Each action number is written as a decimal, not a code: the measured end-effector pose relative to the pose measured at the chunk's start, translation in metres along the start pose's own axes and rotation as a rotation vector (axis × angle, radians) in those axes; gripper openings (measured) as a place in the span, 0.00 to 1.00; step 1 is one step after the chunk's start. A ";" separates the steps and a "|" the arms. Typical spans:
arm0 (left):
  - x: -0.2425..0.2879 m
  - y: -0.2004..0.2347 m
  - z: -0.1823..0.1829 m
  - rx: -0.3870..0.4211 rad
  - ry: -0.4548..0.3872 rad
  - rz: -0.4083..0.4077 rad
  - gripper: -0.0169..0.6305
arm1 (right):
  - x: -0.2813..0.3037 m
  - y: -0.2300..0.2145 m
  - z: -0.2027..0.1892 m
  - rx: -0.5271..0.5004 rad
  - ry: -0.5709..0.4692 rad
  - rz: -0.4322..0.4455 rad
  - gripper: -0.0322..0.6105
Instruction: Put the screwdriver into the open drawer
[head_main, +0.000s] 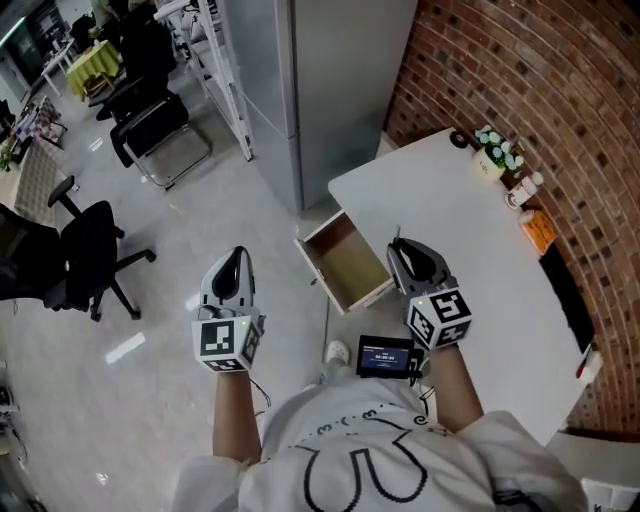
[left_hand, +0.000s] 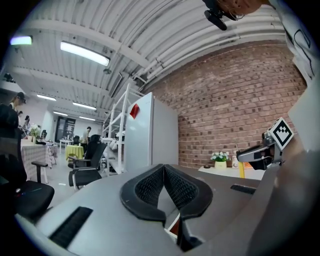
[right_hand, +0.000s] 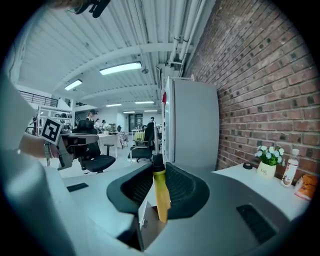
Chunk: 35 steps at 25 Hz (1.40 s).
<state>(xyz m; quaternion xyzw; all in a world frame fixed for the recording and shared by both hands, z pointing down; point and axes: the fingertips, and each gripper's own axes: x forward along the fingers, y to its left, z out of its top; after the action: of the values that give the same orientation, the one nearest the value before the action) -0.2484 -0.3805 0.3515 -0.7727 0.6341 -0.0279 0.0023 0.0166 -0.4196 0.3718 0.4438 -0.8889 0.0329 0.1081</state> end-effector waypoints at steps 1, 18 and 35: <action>0.005 0.004 0.000 0.000 0.001 0.011 0.05 | 0.007 -0.005 0.002 0.002 -0.003 0.003 0.16; 0.030 0.085 -0.042 -0.023 0.087 0.202 0.05 | 0.105 -0.040 -0.012 0.022 0.065 0.079 0.16; 0.017 0.120 -0.157 -0.133 0.310 0.185 0.05 | 0.152 0.000 -0.098 0.085 0.246 0.086 0.16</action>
<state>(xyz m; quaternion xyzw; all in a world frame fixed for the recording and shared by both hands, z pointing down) -0.3695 -0.4152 0.5042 -0.6960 0.6958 -0.1044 -0.1437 -0.0562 -0.5234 0.5012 0.4021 -0.8849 0.1293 0.1961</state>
